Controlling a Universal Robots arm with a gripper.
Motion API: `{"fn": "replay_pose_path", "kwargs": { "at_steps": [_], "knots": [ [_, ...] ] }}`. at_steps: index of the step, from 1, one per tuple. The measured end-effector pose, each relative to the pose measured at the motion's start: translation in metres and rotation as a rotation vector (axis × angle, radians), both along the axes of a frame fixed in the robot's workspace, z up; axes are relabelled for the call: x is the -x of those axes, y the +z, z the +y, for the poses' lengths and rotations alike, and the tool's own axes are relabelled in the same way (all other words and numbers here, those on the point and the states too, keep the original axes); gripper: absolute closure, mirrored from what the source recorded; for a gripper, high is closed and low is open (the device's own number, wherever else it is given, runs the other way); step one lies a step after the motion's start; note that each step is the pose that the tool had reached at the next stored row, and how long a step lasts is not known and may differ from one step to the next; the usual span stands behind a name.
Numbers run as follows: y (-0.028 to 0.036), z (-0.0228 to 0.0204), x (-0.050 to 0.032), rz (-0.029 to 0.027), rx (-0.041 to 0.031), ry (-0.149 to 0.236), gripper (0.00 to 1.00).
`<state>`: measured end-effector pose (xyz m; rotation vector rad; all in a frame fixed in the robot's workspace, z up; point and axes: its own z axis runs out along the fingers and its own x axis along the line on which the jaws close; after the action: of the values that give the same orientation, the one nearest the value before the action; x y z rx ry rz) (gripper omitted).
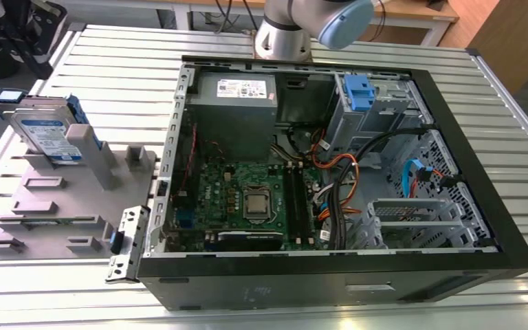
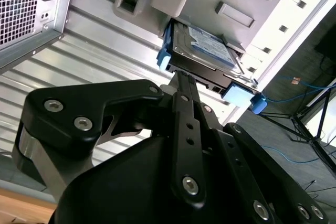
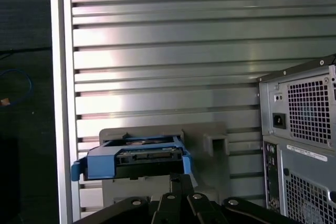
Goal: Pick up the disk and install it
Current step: 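Reach for the disk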
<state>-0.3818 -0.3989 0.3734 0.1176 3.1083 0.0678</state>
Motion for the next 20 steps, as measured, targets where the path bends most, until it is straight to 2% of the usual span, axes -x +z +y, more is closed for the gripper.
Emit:
{"fn": "replay_pose_path", "kwargs": {
  "at_steps": [8,20],
  "knots": [
    [-0.0060,0.0000,0.0097,0.0000,0.0002,0.000,0.89],
    [-0.0162,0.0000,0.0186,0.0025,0.0024,0.000,0.89]
  ]
}}
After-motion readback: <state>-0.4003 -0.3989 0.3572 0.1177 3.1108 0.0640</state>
